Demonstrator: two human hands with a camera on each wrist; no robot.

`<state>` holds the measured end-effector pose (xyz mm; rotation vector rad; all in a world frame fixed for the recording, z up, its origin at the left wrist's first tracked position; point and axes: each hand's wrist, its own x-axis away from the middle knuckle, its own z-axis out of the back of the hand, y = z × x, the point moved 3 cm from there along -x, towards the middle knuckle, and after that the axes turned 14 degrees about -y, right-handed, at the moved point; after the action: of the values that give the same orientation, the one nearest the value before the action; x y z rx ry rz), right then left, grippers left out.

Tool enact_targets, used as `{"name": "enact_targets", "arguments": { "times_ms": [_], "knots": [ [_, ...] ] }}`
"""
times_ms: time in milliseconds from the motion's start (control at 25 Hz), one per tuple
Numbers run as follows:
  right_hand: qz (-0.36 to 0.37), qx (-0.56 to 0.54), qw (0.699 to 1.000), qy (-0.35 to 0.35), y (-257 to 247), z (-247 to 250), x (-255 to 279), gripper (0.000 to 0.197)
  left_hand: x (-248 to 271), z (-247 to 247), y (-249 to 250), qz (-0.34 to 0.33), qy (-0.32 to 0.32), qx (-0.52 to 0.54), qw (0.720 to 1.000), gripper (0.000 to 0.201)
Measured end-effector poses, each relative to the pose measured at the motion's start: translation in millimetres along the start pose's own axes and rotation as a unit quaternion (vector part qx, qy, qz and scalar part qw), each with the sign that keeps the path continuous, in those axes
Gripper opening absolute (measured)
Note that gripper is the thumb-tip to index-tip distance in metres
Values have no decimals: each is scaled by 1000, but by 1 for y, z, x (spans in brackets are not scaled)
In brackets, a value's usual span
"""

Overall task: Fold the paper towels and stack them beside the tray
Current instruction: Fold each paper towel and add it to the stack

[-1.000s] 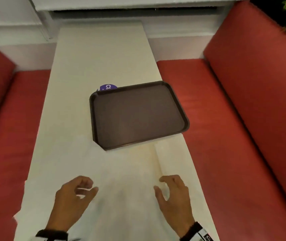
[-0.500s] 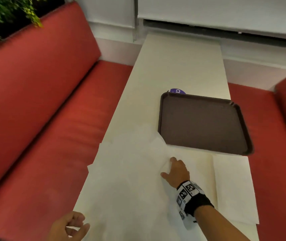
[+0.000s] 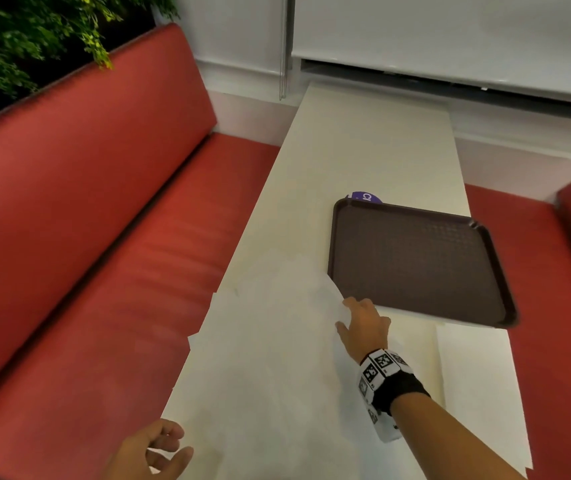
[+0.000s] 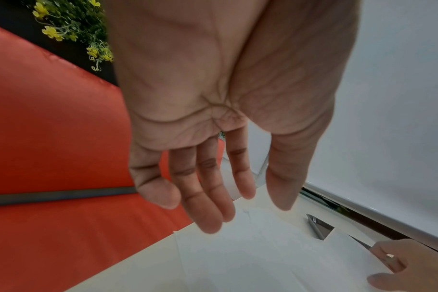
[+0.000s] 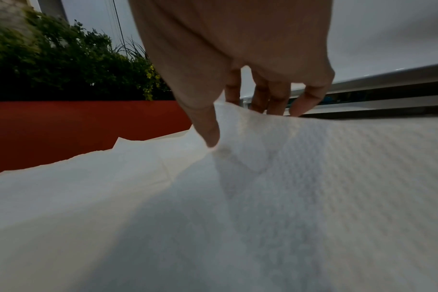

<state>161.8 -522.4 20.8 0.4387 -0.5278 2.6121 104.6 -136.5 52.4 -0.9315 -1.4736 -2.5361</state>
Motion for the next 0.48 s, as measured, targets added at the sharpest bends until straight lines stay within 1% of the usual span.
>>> {"name": "enact_targets", "arguments": {
  "times_ms": [40,80,120,240,360,400,480],
  "knots": [
    [24,-23,999,34,-2,3,3,25,1,1,3,-1,9,-4,1000,44],
    [50,-55,996,53,-4,9,7,12,1,1,8,0,16,-5,1000,43],
    [75,-96,991,57,-5,17,11,5,2,1,14,0,20,-6,1000,41],
    [141,-211,966,54,-12,60,30,10,-3,-8,45,-30,3,-14,999,35],
    [192,-298,930,98,-21,121,56,5,-23,-29,92,-93,-69,-27,993,27],
    [206,-342,910,109,-23,140,66,3,-32,-36,111,-112,-96,-28,989,36],
    [241,-425,863,129,-23,168,84,6,-53,-49,148,-144,-142,12,979,76]
  ]
}}
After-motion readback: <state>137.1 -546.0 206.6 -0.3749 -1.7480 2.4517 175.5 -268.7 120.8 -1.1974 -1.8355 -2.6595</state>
